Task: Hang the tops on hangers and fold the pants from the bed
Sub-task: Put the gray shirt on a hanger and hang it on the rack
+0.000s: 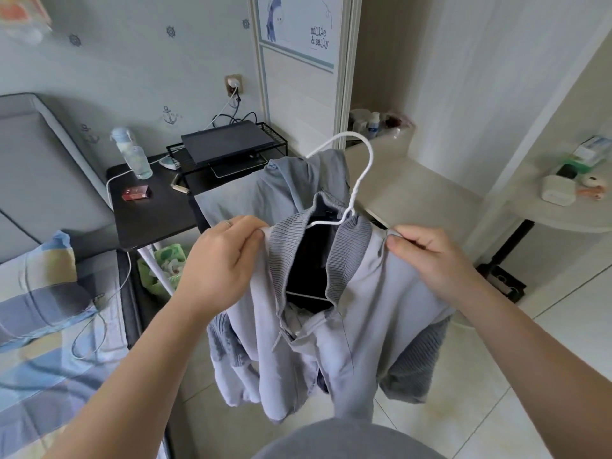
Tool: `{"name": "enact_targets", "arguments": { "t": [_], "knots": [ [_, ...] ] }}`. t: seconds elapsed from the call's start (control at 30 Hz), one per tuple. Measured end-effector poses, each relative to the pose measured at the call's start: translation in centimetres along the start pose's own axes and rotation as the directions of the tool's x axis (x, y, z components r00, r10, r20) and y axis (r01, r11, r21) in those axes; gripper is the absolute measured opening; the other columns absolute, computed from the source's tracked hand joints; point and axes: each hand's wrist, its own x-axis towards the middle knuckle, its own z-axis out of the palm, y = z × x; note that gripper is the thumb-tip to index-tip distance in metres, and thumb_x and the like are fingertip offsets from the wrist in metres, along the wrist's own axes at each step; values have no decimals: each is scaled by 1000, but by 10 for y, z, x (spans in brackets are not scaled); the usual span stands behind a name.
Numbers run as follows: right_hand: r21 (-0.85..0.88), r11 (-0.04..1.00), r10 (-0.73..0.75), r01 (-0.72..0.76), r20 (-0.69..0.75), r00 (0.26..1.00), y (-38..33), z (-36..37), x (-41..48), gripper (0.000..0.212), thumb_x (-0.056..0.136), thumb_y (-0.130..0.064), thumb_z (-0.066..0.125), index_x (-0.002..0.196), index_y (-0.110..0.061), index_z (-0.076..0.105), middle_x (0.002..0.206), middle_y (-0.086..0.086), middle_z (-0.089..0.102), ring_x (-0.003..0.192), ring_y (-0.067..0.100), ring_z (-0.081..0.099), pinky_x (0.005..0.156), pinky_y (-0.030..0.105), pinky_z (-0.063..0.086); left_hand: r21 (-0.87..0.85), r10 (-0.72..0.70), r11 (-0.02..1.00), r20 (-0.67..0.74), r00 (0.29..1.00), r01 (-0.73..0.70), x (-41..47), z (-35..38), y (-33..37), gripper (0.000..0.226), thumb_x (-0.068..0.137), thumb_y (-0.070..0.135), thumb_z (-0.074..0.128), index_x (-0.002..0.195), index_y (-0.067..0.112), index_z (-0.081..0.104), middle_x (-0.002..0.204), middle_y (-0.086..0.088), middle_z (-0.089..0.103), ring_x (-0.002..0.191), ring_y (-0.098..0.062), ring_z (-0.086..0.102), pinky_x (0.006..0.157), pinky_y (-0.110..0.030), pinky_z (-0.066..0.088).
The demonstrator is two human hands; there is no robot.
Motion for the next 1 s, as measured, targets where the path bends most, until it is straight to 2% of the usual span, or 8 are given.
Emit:
{"name": "enact_targets", "arguments": {
  "t": [0.2,0.33,0.4,0.53,0.7,0.8,0.87,1.0],
  "knots": [
    [-89,995,33,-35,-18,999,7,-19,1,38,94,-24,56,61,-19,38,63,-10,31,62,4,32,57,22,26,-292,-237,928,16,971,231,5,-6,-20,24,94,30,47,84,18,64,77,-10,62,73,-20,56,71,-36,45],
    [-80,987,137,-142,-65,988,17,-38,-3,24,97,-6,61,84,-24,68,79,-13,65,75,-3,58,75,12,44,-439,-308,854,3,951,278,4,-14,-34,20,93,26,51,87,23,70,87,-14,67,79,-10,56,75,-34,42],
    [-86,982,169,-169,-4,986,18,-31,-4,21,96,-3,61,101,-22,69,96,-11,71,87,-5,62,84,12,45,-435,-314,850,36,949,298,4,-8,-33,21,93,27,51,87,21,70,87,-19,66,78,-13,56,74,-36,43],
    [-288,949,160,-128,91,983,23,-11,-7,18,102,-13,54,85,-14,62,67,-10,49,66,5,44,64,25,35,-391,-313,863,85,946,320,4,7,-31,26,92,31,49,88,14,69,85,-21,65,75,-25,56,74,-39,45],
    [-156,983,83,-93,-70,994,30,-11,-14,27,101,-8,53,74,-10,55,62,-15,42,61,1,38,59,19,31,-330,-272,897,109,956,293,-1,11,-39,15,91,38,57,91,28,68,78,6,65,76,-5,58,71,-19,44],
    [-71,993,87,-97,-139,986,35,-23,-22,25,94,-21,54,69,-20,57,61,-13,42,61,2,38,58,18,30,-255,-298,909,153,942,329,-10,20,-54,4,92,32,63,95,33,65,87,12,67,86,-9,63,75,-31,49],
    [-62,989,121,-132,-158,980,40,-31,-29,30,92,-25,53,63,-27,52,58,-14,38,58,2,35,55,18,28,-198,-363,904,117,925,380,-18,31,-63,13,96,18,61,94,31,64,83,10,66,83,-14,63,76,-41,51],
    [-58,974,202,-217,-200,959,54,-43,-48,35,98,-16,56,64,-18,50,58,-13,36,57,4,34,54,17,27,-177,-445,878,40,895,444,-19,57,-63,16,99,16,57,91,27,66,78,8,68,80,-16,64,74,-38,51]
  ]
}}
